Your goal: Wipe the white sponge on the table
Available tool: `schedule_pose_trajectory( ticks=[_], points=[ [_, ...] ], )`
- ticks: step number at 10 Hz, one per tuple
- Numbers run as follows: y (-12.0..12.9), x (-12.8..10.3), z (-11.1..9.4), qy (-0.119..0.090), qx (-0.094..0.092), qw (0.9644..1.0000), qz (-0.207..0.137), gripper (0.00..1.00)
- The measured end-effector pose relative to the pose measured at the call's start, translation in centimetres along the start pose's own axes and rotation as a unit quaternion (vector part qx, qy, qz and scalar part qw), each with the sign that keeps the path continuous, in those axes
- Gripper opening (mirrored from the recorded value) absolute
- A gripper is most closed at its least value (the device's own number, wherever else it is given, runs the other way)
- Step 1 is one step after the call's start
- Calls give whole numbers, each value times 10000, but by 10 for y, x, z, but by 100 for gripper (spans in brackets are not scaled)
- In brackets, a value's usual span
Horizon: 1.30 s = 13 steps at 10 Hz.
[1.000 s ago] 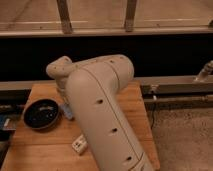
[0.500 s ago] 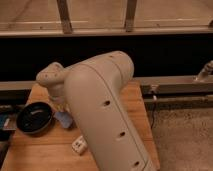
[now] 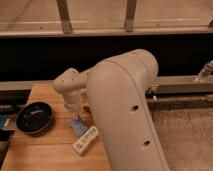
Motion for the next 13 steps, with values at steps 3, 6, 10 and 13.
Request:
schedule_pose_trajectory(
  ticks=[3,6,10,13],
  points=[
    [-30,3,7,165,8,9995,257,0],
    [-47,-33,1,216,69,9994,252,0],
    [-27,-88,-6,137,92,9996,-237,0],
    [18,-94,-7,91,103,9972,-742,0]
  ],
)
